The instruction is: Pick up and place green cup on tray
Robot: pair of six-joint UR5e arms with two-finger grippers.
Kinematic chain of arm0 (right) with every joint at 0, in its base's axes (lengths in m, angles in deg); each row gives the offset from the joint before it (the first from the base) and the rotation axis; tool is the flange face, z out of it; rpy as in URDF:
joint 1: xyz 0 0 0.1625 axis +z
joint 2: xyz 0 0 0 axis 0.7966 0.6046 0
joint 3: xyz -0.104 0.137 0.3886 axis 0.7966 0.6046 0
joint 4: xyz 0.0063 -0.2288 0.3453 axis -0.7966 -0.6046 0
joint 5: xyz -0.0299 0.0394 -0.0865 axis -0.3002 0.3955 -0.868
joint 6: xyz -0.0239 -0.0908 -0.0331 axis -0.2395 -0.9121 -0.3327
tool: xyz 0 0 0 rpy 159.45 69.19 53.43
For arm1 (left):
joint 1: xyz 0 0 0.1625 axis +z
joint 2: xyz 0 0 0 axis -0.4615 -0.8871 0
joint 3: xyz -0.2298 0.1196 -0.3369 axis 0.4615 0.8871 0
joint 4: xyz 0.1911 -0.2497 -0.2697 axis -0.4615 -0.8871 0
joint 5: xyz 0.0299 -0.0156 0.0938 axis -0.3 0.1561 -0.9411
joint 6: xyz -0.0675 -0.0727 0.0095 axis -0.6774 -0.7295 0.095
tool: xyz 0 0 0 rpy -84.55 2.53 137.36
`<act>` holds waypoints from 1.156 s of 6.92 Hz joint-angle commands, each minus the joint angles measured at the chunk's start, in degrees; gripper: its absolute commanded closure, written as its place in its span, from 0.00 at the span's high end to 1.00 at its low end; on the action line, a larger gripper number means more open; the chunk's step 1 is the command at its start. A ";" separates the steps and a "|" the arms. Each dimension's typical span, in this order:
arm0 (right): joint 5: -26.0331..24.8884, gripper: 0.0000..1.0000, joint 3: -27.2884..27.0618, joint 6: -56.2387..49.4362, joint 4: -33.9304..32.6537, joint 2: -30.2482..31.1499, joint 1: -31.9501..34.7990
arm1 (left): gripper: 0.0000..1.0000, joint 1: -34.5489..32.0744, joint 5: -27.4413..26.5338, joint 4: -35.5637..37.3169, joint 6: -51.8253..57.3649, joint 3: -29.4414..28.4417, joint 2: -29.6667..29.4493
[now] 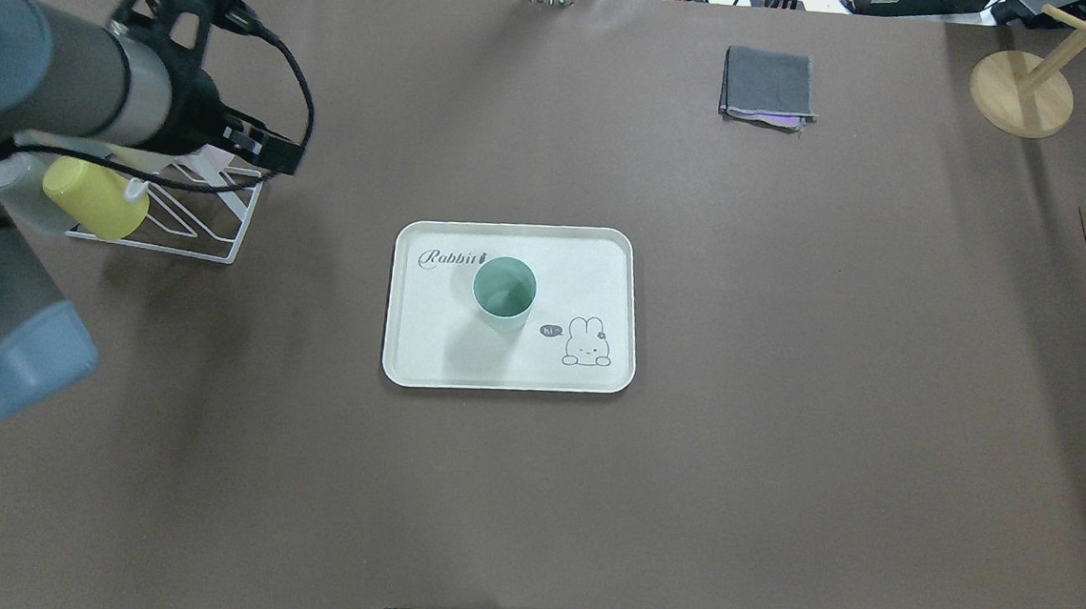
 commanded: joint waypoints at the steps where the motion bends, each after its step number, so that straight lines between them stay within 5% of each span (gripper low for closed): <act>1: 0.00 1.00 -0.03 0.00 -0.07 -0.06 -0.09 | 0.98 -13.49 17.05 13.97 11.77 -0.67 3.55; 3: 0.09 1.00 -0.03 -0.09 -0.16 0.11 -0.09 | 0.98 -24.65 25.79 10.18 13.17 -2.42 16.53; 8: 0.09 1.00 -0.03 -0.09 -0.07 0.20 -0.18 | 0.98 -39.88 27.06 10.77 40.72 -8.23 26.68</act>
